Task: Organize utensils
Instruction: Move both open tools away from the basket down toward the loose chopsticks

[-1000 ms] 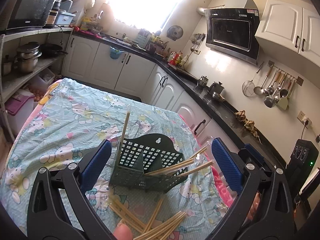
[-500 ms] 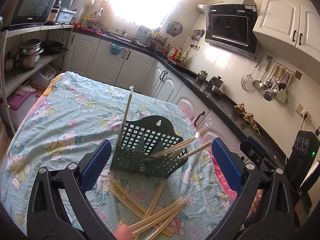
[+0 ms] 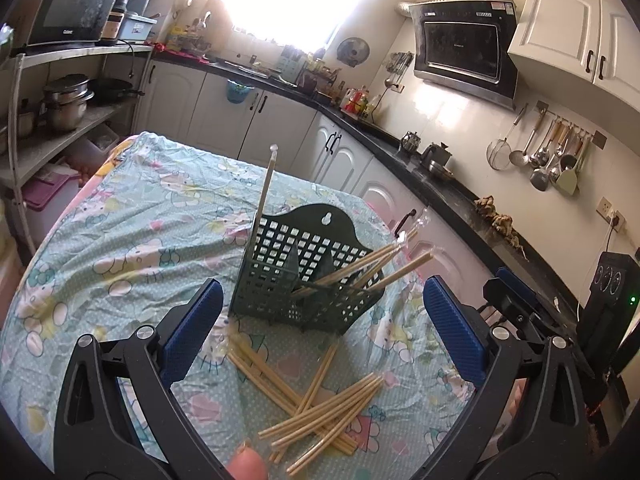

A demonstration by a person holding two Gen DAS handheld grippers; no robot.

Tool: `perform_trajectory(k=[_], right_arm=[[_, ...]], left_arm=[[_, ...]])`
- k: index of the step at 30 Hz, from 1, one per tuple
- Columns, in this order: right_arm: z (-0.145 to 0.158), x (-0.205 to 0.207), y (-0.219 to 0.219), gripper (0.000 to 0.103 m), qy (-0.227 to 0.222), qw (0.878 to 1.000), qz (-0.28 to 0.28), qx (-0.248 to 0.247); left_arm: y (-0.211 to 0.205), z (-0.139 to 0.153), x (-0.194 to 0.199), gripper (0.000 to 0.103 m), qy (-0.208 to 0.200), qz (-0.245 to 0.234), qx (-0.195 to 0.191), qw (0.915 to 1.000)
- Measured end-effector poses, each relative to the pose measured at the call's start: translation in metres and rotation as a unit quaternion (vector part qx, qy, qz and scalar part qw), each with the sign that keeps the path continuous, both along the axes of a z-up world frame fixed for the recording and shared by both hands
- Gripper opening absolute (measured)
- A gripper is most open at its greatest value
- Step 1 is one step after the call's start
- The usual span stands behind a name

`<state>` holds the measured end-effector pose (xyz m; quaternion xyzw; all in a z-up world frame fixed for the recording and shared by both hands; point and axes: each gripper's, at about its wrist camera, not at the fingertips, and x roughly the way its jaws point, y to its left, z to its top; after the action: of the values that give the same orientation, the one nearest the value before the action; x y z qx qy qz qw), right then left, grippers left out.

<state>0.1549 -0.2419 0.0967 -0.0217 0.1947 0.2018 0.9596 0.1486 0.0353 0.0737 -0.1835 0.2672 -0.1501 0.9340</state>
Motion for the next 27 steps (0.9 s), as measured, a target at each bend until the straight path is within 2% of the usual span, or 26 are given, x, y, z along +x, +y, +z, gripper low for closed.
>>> perform_trajectory(k=[14, 27], right_arm=[[-0.030, -0.007, 0.004, 0.080, 0.024, 0.999, 0.006, -0.034], [-0.051, -0.009, 0.000, 0.080, 0.050, 0.997, 0.003, -0.050]], left_arm=[[-0.011, -0.034, -0.011, 0.092, 0.033, -0.010, 0.030, 0.9990], [-0.015, -0.055, -0.016, 0.092, 0.057, -0.022, 0.036, 0.9975]])
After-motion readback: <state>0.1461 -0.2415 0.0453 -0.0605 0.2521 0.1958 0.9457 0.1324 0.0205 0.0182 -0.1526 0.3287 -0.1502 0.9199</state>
